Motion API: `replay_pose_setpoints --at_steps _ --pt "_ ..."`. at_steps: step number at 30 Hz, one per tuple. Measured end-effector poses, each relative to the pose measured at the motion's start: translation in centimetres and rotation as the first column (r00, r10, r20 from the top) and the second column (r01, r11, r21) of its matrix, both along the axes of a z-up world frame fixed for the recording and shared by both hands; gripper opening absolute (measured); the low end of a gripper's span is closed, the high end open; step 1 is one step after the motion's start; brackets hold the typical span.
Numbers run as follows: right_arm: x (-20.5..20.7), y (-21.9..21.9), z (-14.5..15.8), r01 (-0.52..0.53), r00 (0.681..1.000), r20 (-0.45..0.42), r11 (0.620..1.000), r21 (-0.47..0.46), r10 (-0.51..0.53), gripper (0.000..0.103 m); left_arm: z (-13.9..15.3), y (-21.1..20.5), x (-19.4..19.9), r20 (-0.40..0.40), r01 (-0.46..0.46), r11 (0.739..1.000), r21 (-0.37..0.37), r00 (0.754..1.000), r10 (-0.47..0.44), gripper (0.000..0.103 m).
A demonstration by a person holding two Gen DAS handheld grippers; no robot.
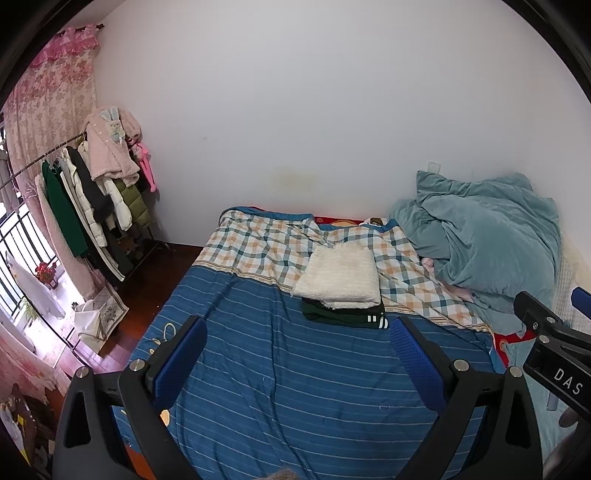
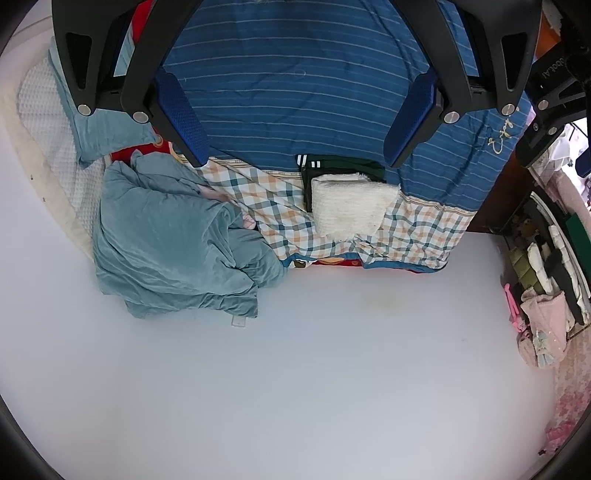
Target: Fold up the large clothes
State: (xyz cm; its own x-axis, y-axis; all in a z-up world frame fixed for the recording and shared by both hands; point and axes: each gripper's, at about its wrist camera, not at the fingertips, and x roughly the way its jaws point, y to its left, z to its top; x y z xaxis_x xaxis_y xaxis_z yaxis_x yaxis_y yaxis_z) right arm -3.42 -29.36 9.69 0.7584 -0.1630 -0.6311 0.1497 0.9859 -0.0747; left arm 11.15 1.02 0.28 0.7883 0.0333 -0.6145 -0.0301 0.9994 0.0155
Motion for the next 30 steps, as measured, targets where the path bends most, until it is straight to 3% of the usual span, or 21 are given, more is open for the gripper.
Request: replay_pose_setpoints --at_steps 30 --pt "0.49 0.01 -0.15 -0.008 1.0 0.006 1.0 0.007 0.008 0.097 0.7 0.75 0.17 0.009 0.011 1.0 -0.007 1.0 -0.011 0.102"
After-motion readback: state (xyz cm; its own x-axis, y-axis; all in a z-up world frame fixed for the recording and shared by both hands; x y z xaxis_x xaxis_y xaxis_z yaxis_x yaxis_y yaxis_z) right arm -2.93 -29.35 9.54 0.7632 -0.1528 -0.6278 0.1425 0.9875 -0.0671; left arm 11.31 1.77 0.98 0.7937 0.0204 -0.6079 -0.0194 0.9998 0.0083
